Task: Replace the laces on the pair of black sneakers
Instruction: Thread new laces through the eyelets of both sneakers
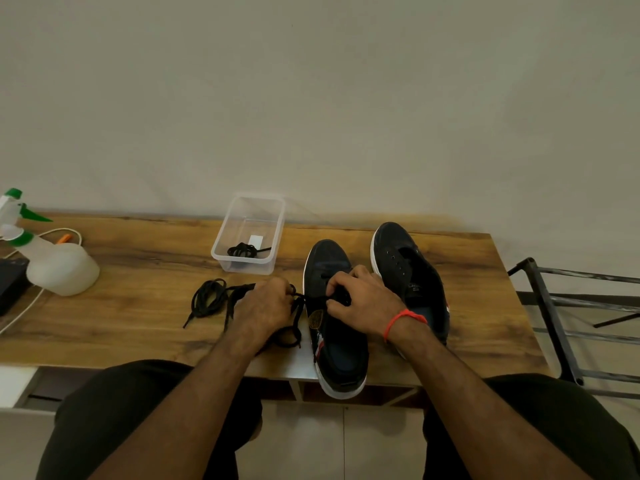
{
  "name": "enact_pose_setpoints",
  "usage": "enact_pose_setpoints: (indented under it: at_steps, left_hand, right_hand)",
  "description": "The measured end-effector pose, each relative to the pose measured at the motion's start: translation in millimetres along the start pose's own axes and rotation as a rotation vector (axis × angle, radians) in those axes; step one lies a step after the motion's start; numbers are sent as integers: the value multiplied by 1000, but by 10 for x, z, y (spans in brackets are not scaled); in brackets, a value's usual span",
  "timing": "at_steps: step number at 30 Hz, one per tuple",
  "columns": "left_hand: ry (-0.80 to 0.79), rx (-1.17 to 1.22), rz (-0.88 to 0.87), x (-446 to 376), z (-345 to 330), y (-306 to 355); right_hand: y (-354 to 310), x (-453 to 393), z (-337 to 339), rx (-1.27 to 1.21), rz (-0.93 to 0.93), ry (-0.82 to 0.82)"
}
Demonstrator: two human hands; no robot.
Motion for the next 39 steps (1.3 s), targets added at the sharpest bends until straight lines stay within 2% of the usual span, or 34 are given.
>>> enact_pose_setpoints:
  at_steps: [2,7,11,13,16,18,20,21,23,24,25,26,28,29,31,33,36,39]
  left_hand:
    - [63,28,2,-61,36,-14]
    - [-4,250,74,-114,-71,-122]
    - [-116,182,120,-84,-274,-135]
    - [-105,140,84,-99,-265,-77]
    - [50,46,3,-129,-20,-31]
    - [134,86,6,-134,93,-81]
    - [233,249,-44,-123,184,-16]
    - [334,371,-102,-86,284,69]
    - [555,640,-271,41,564,276]
    - [595,743,-368,98,677,394]
    - [559,803,-466,136,741,530]
    - [458,814,-545,150,738,672]
    - [234,771,-636,177,628,877]
    - [181,749,-664,185,590,914]
    - [179,737,-678,173,585,901]
    - [201,787,-614,143,587,824]
    - [278,995,-469,99,605,663]
    - [305,1228,-432,88,624,617]
  right_hand:
    - [3,-1,-3,-1,-1,0]
    - [0,-3,-10,4,0,1]
    - [-5,-7,-9,10,-2,6]
    - [-3,-2,-6,13,-3,3]
    - [-7,2,-8,11,-6,-8]
    - [-8,-4,-2,14,-8,-8]
    - [-1,-13,-3,18,-6,-6]
    - [8,-19,-9,17,-6,-2]
    - [8,-34,9,-35,12,42]
    - [-13,-31,57,-106,39,91]
    - [-48,-19,127,-203,78,148]
    - [-84,-6,204,-306,127,198]
    - [-163,51,368,-439,246,284]
    - [-195,85,440,-462,300,329]
    - [-223,133,519,-491,350,380]
    - [-212,128,509,-569,315,326]
    - [-122,76,482,-655,209,244]
    - [-67,69,457,-598,150,210]
Point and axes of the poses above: each hand's wrist, its own x-axis away from the middle knuckle, its own z-axis out of the back of the hand, y = z × x, the point moved 10 cm from there along -x, towards the middle knuckle, and after that the axes turned 12 degrees about -z, right-handed, at the moved point
